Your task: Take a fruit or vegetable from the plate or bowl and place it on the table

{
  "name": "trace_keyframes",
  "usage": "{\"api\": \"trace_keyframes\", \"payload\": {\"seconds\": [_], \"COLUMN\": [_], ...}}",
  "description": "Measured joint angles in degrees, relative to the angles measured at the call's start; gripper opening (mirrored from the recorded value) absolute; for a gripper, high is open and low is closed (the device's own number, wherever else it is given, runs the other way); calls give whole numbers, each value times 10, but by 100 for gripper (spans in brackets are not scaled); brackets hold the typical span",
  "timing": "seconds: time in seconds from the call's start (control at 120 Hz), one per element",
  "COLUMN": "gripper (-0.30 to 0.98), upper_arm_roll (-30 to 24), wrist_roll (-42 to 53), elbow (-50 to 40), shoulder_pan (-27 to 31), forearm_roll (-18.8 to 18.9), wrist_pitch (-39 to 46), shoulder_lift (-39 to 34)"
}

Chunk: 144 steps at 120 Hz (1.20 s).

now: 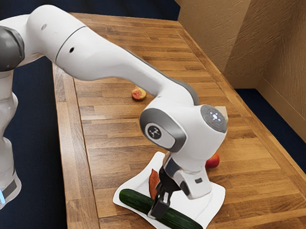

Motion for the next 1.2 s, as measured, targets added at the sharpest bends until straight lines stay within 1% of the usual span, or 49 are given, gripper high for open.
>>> {"api": "trace_keyframes", "payload": {"seconds": [0.8, 1.2], "gripper": [69, 69], "upper_arm_roll": [9, 10], "wrist_roll": [16, 29], "elbow": [-38, -31], "shoulder_pan": [0, 0], "forearm_roll": [2, 4], "wrist_pitch": [41, 63], "shoulder_lift": [9, 16]}}
